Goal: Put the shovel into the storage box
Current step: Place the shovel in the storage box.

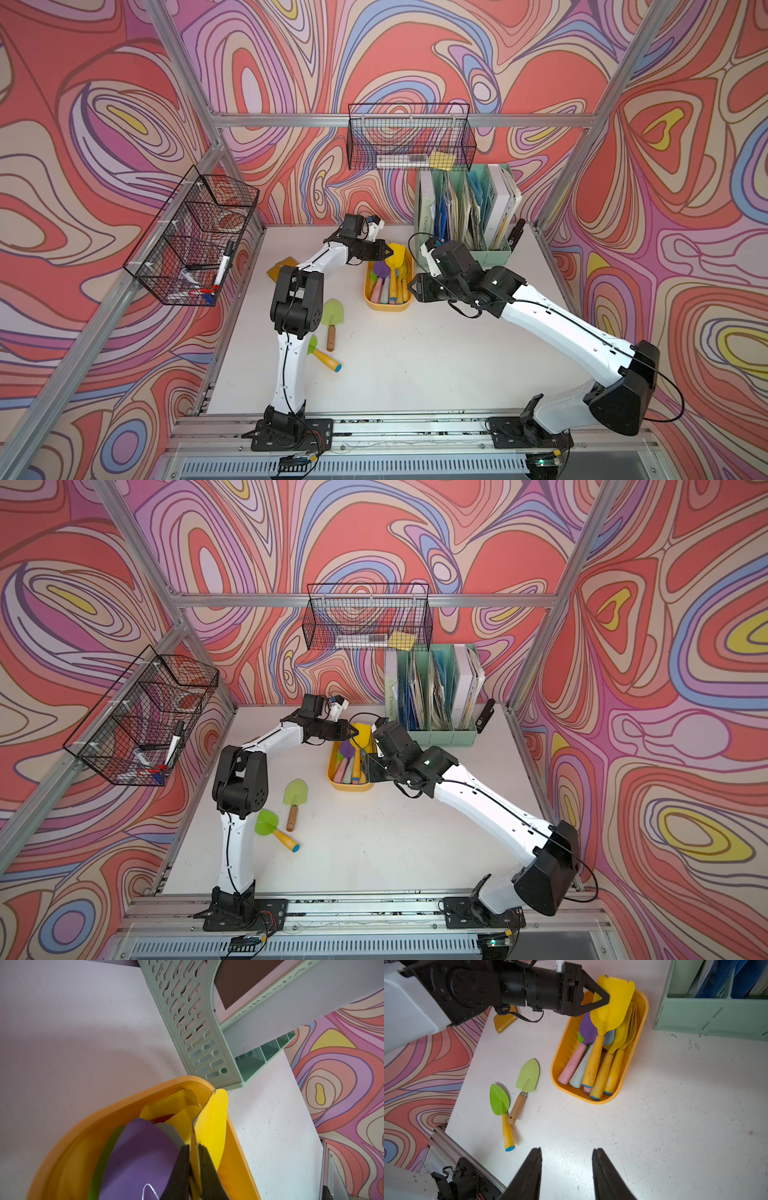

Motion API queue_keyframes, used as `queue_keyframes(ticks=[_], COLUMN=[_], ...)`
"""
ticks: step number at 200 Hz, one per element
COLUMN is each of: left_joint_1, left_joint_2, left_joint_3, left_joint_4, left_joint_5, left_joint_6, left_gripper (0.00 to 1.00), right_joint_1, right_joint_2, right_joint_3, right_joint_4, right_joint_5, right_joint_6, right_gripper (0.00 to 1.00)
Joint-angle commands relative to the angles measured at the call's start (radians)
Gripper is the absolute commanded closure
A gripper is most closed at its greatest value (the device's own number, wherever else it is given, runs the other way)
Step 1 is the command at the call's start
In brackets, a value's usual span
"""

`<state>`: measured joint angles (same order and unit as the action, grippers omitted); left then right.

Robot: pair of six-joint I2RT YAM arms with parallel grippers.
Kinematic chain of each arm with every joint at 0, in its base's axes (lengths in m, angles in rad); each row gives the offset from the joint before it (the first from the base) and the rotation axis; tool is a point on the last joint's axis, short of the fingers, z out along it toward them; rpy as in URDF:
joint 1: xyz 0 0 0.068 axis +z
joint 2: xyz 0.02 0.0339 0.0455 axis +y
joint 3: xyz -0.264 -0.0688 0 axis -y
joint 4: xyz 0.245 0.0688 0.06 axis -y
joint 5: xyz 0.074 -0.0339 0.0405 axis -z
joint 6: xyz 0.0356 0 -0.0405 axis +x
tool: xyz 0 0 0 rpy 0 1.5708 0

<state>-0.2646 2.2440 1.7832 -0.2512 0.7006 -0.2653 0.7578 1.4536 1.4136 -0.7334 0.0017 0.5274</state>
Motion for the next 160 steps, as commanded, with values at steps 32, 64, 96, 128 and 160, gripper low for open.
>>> queue_keyframes(ticks=[32, 64, 96, 128, 160], left_joint_1=[-0.021, -0.028, -0.036, -0.039, -0.039], left_joint_2=[0.031, 0.034, 0.032, 0.029, 0.028], left_joint_3=[0.009, -0.001, -0.016, -0.040, -0.056], left_joint_4=[-0.006, -0.007, -0.006, -0.033, -0.034], left_joint_5=[0.007, 0.002, -0.007, -0.014, -0.024], left_joint_6=[0.020, 0.017, 0.020, 0.024, 0.029], left_gripper=[0.88, 0.88, 0.88, 0.88, 0.88], right_joint_1=[-0.010, -0.011, -0.014, -0.013, -0.014], right_joint_2=[0.004, 0.006, 0.005, -0.002, -0.006], right_joint_3=[-0.013, -0.018, -0.026, -0.037, -0.044], right_joint_4=[0.011, 0.017, 0.025, 0.031, 0.035], right_joint_5=[-0.011, -0.016, -0.020, -0.025, -0.025], right_joint_6=[0.006, 0.004, 0.006, 0.008, 0.010], right_gripper=[0.59, 0.59, 0.59, 0.59, 0.59])
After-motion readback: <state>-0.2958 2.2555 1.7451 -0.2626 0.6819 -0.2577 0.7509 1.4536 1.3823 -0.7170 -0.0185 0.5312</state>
